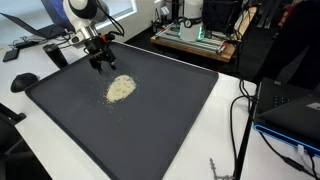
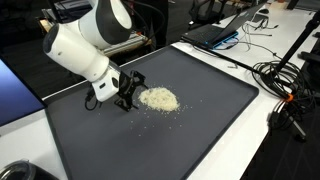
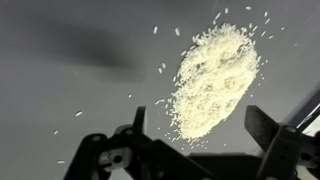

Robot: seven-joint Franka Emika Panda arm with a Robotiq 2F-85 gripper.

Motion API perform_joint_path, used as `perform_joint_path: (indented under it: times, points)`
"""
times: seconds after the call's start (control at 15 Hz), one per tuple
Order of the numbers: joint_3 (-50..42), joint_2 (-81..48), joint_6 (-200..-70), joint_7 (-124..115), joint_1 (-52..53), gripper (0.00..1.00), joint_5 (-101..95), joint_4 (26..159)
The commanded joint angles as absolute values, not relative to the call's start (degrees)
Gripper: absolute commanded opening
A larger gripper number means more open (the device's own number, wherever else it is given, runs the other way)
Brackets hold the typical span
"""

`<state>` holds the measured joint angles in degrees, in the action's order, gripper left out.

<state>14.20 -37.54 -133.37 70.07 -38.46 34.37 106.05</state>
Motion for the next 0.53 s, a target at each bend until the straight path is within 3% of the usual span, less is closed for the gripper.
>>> perform_joint_path:
  times: [0.0,0.47]
  points:
    - [13.0,-28.6,-138.4,77.7,-37.9,1.00,42.4,118.1]
    - [8.2,-17.7,-149.4,86.5,-28.9,1.00,55.6,132.3]
